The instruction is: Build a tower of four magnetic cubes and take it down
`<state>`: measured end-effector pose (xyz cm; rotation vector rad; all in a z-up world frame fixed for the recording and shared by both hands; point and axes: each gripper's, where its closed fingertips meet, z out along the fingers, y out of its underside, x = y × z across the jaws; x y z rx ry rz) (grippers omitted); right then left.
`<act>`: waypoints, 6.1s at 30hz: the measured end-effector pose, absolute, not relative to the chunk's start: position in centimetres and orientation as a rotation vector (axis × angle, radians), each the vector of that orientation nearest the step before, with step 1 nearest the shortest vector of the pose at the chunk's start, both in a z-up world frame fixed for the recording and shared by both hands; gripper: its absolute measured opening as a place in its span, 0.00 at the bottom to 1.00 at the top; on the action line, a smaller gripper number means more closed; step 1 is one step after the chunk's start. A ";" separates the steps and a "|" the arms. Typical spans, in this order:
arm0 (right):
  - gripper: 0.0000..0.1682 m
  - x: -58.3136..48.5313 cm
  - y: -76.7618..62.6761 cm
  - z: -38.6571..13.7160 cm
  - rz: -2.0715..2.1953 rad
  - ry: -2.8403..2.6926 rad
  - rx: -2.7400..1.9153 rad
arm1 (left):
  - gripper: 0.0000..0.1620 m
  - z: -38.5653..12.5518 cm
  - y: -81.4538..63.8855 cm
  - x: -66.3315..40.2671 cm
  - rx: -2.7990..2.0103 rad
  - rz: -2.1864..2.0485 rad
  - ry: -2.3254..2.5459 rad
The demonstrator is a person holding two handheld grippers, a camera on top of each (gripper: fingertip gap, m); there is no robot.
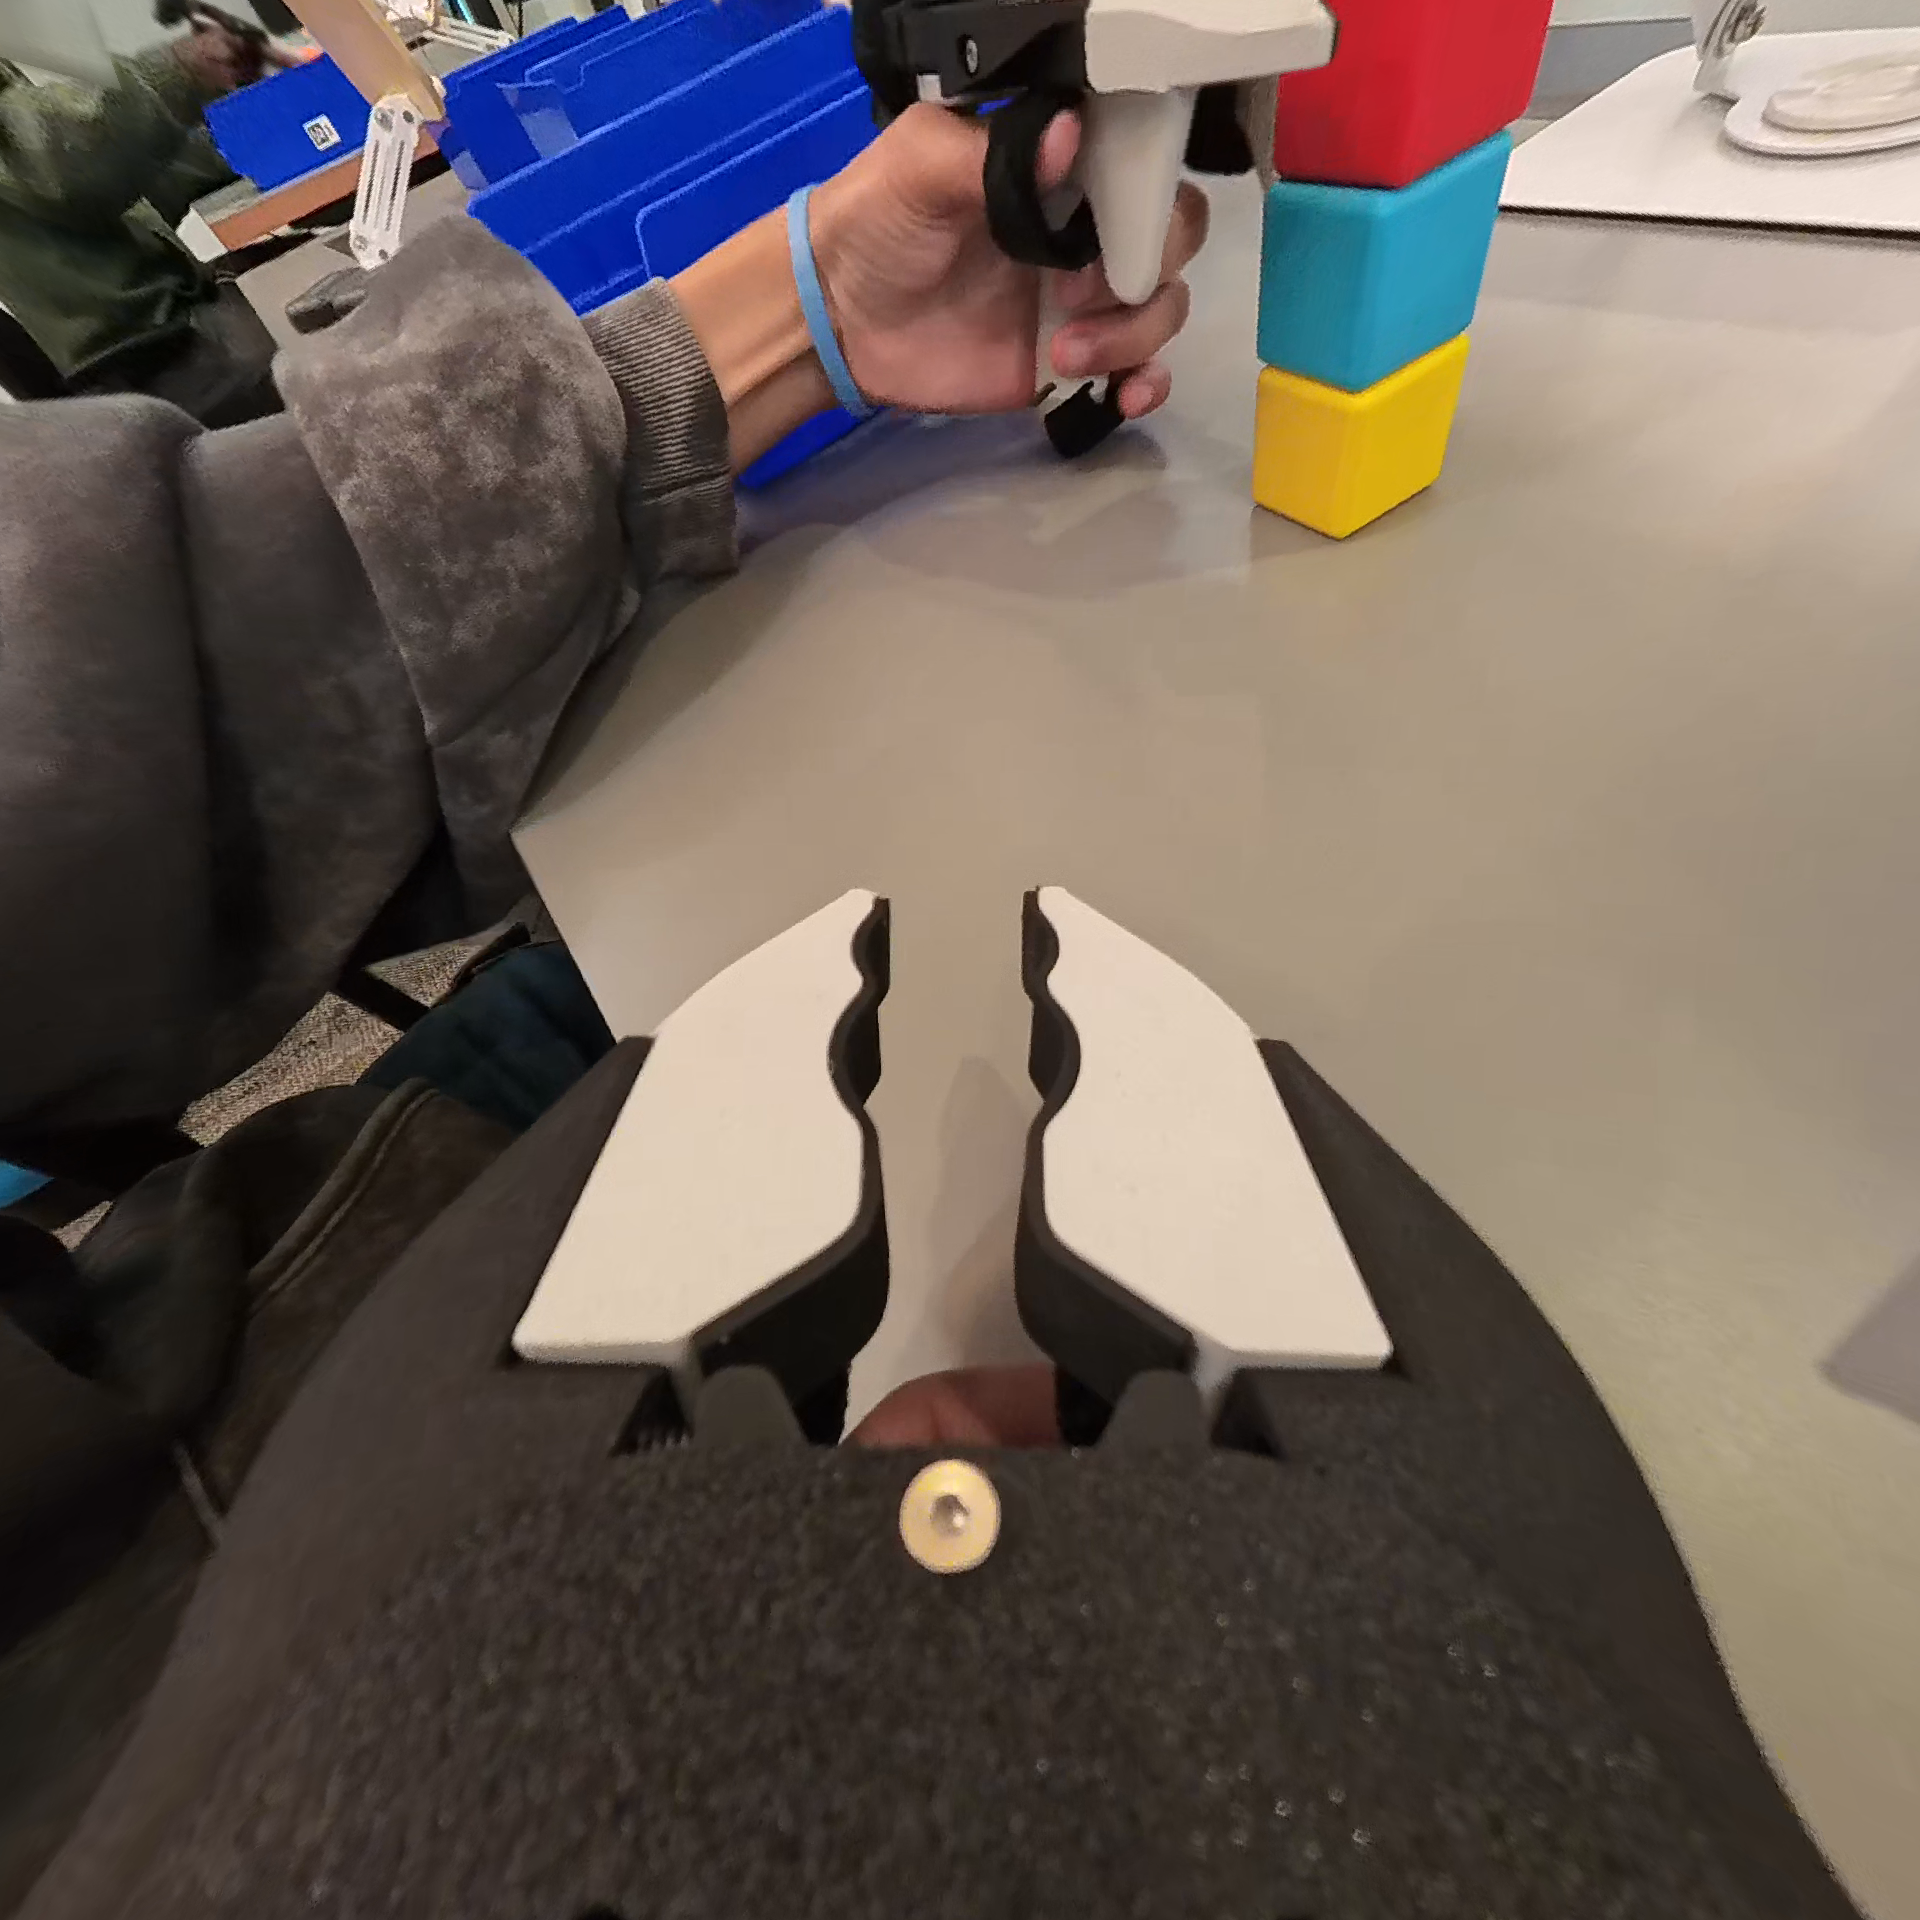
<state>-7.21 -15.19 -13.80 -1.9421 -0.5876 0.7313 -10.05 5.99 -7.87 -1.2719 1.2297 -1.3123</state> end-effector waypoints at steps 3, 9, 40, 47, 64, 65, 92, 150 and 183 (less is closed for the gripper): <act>0.14 -7.2 -15.2 -13.8 0.751 -0.578 -1.943 | 0.45 -8.4 6.5 -9.2 -1.291 -1.287 1.279; 0.14 -7.1 -15.2 -13.6 0.792 -0.564 -1.937 | 0.33 -8.5 5.8 -8.7 -1.227 -1.305 1.353; 0.35 -11.1 6.8 -4.7 0.071 -1.800 -2.169 | 0.33 -8.6 6.2 -8.6 -1.269 -1.253 1.284; 0.30 -11.1 6.9 -5.6 0.056 -1.871 -2.221 | 0.33 -8.6 6.2 -8.5 -1.266 -1.253 1.290; 0.30 7.3 4.4 8.6 -0.189 -1.339 -2.300 | 0.33 -8.6 6.1 -8.5 -1.265 -1.253 1.290; 0.30 9.0 3.9 8.2 -0.184 -1.294 -2.326 | 0.33 -8.6 6.0 -8.5 -1.266 -1.254 1.290; 0.38 19.3 -3.2 -17.8 -0.024 -1.112 -2.755 | 0.33 -8.6 5.7 -8.5 -1.258 -1.271 1.302; 0.30 -10.7 6.3 -10.0 0.084 -1.794 -2.285 | 0.31 -14.2 5.6 -9.8 -1.513 -1.013 1.617; 0.30 18.6 6.4 2.1 -0.128 -0.807 -2.443 | 0.31 -14.3 5.1 -9.6 -1.487 -1.010 1.641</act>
